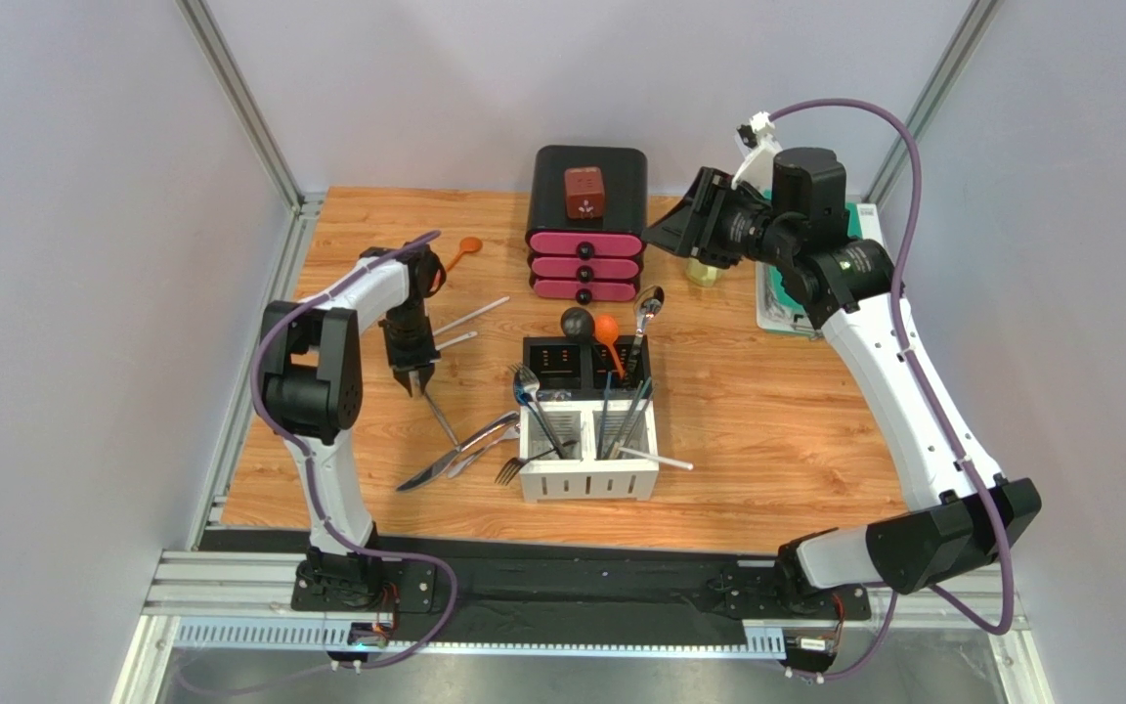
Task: Sort the eating utensils into containers
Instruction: Pick up the knife at the center of the board.
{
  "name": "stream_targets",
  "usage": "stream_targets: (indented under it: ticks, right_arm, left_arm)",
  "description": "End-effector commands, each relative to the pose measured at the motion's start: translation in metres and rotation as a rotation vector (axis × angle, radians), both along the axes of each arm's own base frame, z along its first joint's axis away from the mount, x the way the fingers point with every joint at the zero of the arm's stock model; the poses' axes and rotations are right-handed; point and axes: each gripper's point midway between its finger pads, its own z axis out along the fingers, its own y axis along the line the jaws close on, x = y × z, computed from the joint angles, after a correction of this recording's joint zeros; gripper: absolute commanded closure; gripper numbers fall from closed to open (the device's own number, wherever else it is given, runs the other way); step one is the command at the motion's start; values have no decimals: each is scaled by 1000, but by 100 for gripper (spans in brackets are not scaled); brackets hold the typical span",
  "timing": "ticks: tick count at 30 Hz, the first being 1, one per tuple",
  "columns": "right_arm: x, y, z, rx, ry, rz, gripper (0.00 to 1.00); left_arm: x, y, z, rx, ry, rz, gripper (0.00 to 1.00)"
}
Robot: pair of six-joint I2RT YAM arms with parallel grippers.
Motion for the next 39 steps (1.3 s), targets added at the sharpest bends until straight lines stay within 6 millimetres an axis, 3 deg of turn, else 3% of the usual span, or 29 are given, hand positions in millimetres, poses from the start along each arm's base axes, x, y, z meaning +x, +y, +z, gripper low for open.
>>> stream_targets:
  ticks: [1, 5, 25, 28, 30, 35, 39]
  right_arm:
    - [-5, -4, 18, 19, -62, 10, 48]
    - [-3, -8, 19, 27, -65, -2, 48]
    - [-1, -19, 16, 66, -48, -20, 48]
    - [-2, -20, 16, 65, -48, -16, 48]
    - [-4, -20, 17, 63, -56, -13, 48]
    - [-6, -21, 11, 60, -41, -13, 48]
    - [-6, -21, 8, 58, -37, -15, 48]
  left_arm:
    - [-2, -1, -1, -19, 20, -39, 72]
    - [-4, -1, -1, -25, 27, -49, 76]
    - [-17, 3, -1, -17, 51, -90, 80]
    - [-10, 7, 8, 1, 7, -102, 80]
    - [-4, 8, 25, 11, -39, -95, 78]
    - [9, -10, 54, -90, -160, -67, 71]
    - [18, -22, 49, -144, -160, -49, 67]
